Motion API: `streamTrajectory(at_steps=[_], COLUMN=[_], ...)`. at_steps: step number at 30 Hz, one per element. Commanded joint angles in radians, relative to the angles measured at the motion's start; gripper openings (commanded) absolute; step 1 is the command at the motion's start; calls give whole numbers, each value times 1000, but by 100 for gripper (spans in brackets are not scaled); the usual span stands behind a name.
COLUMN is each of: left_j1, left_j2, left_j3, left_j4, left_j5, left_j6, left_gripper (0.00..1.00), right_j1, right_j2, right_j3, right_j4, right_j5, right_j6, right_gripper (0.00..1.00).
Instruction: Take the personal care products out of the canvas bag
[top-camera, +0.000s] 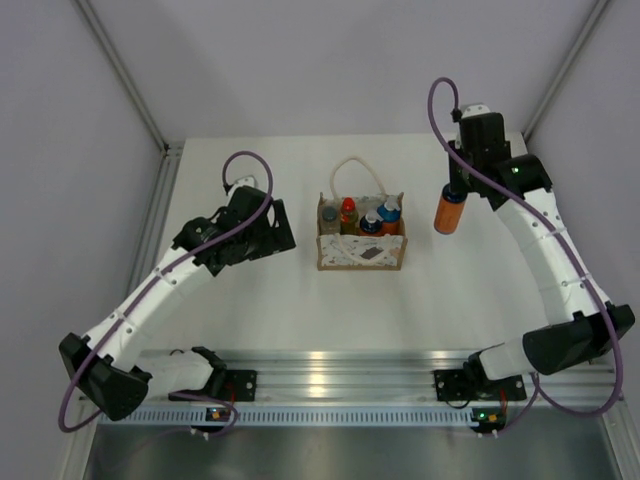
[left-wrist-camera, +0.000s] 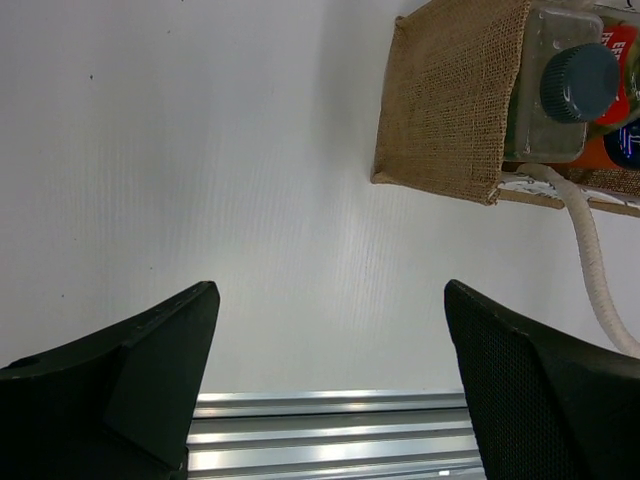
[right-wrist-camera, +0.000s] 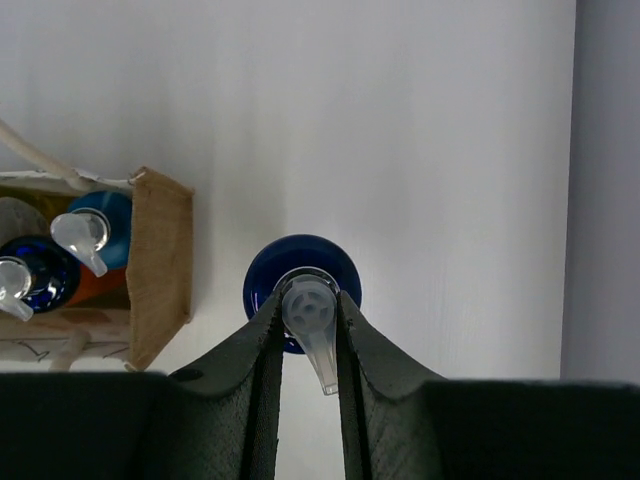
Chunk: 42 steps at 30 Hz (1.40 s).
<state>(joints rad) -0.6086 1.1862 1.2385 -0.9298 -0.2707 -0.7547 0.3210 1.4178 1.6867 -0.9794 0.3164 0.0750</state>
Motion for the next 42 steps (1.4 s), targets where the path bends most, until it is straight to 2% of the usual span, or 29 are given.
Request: streamTrajectory(at_steps=[1, 8, 15, 24, 29, 30, 31, 33, 36, 42], left_j1=[-3, -2, -2, -2, -2, -2, -3, -2, -2, -2], left_j2=[-33, -45, -48, -62, -69, -69, -68, -68, -65, -62], left_j3=[-7, -11, -13, -19, -25, -25, -27, -30, -31, -34], left_j4=[-10, -30, -52, -81, -92, -92, -92, -92, -92, -93], left_j5=[-4, -9, -1, -5, -7, -5, -2, 2, 7, -1], left_j6=[20, 32, 41, 43, 45, 45, 45, 45, 48, 49], left_gripper=[98, 98, 98, 98, 98, 99, 99, 98, 99, 98], right_j1=[-39, -103, -152, -195, -197, -195, -197, -197, -195, -142], right_j2=[-68, -36, 33, 136, 139, 144, 145, 144, 138, 37], right_j3=[-45, -186, -237, -249, -291, -292, -295, -303, -302, -272], right_j4=[255, 390, 490, 515, 535, 533, 533, 533, 530, 519], right_j5=[-14, -43, -88, -137, -131, -131, -129, -123, -117, -157], right_j6=[6, 11, -4, -18, -20, -21, -21, -23, -26, -12], right_gripper=[0, 0, 0, 0, 0, 18, 29, 43, 54, 52])
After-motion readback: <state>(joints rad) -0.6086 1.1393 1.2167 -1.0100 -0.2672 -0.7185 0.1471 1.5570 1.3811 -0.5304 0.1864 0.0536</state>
